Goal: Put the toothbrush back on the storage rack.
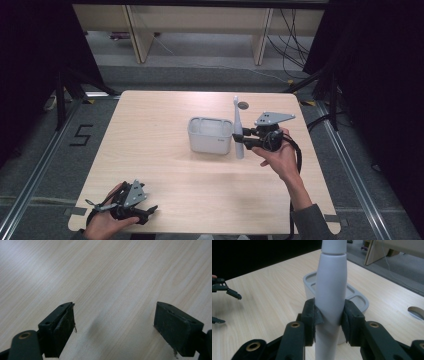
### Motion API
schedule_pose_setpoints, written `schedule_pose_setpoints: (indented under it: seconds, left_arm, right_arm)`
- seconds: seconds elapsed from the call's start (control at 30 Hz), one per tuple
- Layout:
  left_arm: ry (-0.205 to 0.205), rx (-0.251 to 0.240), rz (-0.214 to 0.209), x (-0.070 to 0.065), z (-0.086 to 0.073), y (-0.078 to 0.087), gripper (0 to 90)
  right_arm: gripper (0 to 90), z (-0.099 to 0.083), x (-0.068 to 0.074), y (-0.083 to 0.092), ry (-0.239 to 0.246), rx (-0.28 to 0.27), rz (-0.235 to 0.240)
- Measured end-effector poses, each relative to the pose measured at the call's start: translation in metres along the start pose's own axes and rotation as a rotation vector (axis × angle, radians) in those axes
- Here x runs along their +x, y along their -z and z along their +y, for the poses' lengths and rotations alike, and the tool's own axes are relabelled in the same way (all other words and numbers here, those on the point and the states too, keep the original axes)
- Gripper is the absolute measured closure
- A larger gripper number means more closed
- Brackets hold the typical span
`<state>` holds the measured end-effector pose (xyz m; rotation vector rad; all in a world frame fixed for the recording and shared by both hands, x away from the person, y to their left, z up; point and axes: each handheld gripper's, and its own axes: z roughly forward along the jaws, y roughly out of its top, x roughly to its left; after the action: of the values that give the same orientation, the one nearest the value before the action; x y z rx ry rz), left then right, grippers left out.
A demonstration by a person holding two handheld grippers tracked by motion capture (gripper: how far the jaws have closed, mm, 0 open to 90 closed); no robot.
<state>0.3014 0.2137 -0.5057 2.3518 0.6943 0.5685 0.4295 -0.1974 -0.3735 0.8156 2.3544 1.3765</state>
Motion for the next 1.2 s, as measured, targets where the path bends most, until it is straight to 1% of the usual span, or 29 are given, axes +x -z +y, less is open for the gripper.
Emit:
schedule_pose_setpoints:
  seconds: [0.03,0.1,0.13,0.17,0.23,0.27,0.3,0.33,0.37,0.4,0.43,0.47,0.5,0.53,0.6,0.63,0.73,0.77,0.8,0.83,0.87,0.9,0.97,1.0,1.03,1.07,1.13,1.17,1.2]
  left_arm:
    - [-0.013,-0.001,0.004,0.000,0.000,0.000,16.5]
    - [-0.012,0.001,0.001,0.000,0.000,0.000,16.5]
    - [-0.012,0.001,0.001,0.000,0.000,0.000,16.5]
    - [-0.002,0.001,0.000,0.000,0.000,0.000,16.5]
    - [-0.010,0.000,0.002,0.000,0.000,0.000,16.4]
    - [-0.010,0.001,-0.001,0.000,0.000,0.000,16.4]
    - [0.000,0.002,-0.001,0.000,0.000,0.000,16.5]
    - [-0.002,0.001,0.000,0.000,0.000,0.000,16.5]
    - [-0.007,0.002,0.001,0.000,0.000,0.000,16.4]
    - [-0.011,0.000,0.000,0.000,0.000,0.001,16.5]
    - [-0.006,0.002,-0.002,0.000,0.000,0.000,16.5]
    - [-0.008,0.001,-0.001,0.001,0.000,0.000,16.4]
    - [-0.007,0.002,0.001,0.001,0.000,0.000,16.5]
    - [-0.010,0.001,0.002,0.001,0.000,0.000,16.4]
    - [-0.009,0.000,-0.001,0.001,0.000,0.001,16.4]
    - [-0.007,0.001,0.000,0.001,0.000,0.000,16.5]
    - [-0.009,0.001,0.002,0.001,0.000,0.001,16.4]
    - [-0.009,0.001,0.001,0.001,0.000,0.001,16.5]
    - [-0.009,0.001,0.000,0.001,0.000,0.001,16.4]
    - [-0.009,0.001,0.001,0.001,0.000,0.001,16.4]
    - [-0.011,0.001,0.002,0.001,0.000,0.001,16.4]
    - [-0.010,0.001,0.001,0.001,0.000,0.001,16.5]
    - [-0.009,0.002,-0.001,0.001,0.000,0.000,16.5]
    - [-0.010,0.002,0.000,0.001,0.000,0.000,16.5]
    - [-0.011,0.002,0.000,0.001,0.000,0.001,16.4]
    - [-0.011,0.002,0.000,0.001,0.000,0.001,16.5]
    - [-0.010,0.001,0.000,0.001,0.000,0.001,16.4]
    - [-0.010,0.001,0.000,0.001,0.000,0.001,16.4]
    - [-0.011,0.001,0.000,0.001,0.000,0.001,16.5]
  right_arm:
    - [66.6,0.003,-0.003,-0.002,-0.004,-0.021,-0.022]
    - [66.6,0.006,-0.004,-0.002,-0.031,-0.007,-0.006]
    - [66.6,0.007,-0.005,-0.003,-0.034,-0.019,0.002]
    - [66.6,0.009,-0.005,-0.003,-0.036,-0.026,-0.013]
    - [66.6,0.013,-0.007,-0.003,-0.040,-0.022,-0.011]
    - [66.6,0.015,-0.008,-0.003,-0.026,-0.035,-0.019]
    - [66.6,0.017,-0.008,-0.003,-0.031,-0.032,-0.013]
    - [66.6,0.018,-0.007,-0.004,-0.048,-0.039,-0.014]
    - [66.6,0.020,-0.009,-0.005,-0.044,-0.044,-0.004]
    - [66.6,0.022,-0.011,-0.005,-0.035,-0.041,-0.006]
    - [66.6,0.023,-0.012,-0.006,-0.033,-0.053,-0.015]
    - [66.6,0.025,-0.012,-0.007,-0.042,-0.051,-0.002]
    - [66.6,0.027,-0.012,-0.006,-0.043,-0.046,-0.014]
    - [66.6,0.029,-0.013,-0.007,-0.051,-0.060,-0.012]
    - [66.6,0.033,-0.014,-0.007,-0.051,-0.066,-0.003]
    - [66.6,0.034,-0.013,-0.008,-0.063,-0.072,-0.011]
    - [66.6,0.038,-0.014,-0.009,-0.058,-0.074,-0.013]
    - [66.6,0.043,-0.016,-0.009,-0.053,-0.077,-0.023]
    - [66.6,0.044,-0.019,-0.010,-0.039,-0.091,-0.028]
    - [66.6,0.045,-0.019,-0.011,-0.051,-0.098,-0.017]
    - [66.6,0.046,-0.019,-0.011,-0.074,-0.095,-0.023]
    - [66.6,0.048,-0.021,-0.012,-0.054,-0.104,-0.029]
    - [66.6,0.050,-0.022,-0.014,-0.067,-0.099,-0.038]
    - [66.6,0.051,-0.022,-0.016,-0.067,-0.105,-0.034]
    - [66.6,0.052,-0.023,-0.017,-0.063,-0.111,-0.045]
    - [66.6,0.052,-0.023,-0.019,-0.076,-0.115,-0.040]
    - [66.6,0.053,-0.024,-0.021,-0.067,-0.111,-0.048]
    - [66.5,0.054,-0.026,-0.025,-0.070,-0.122,-0.049]
    - [66.6,0.054,-0.026,-0.026,-0.079,-0.119,-0.047]
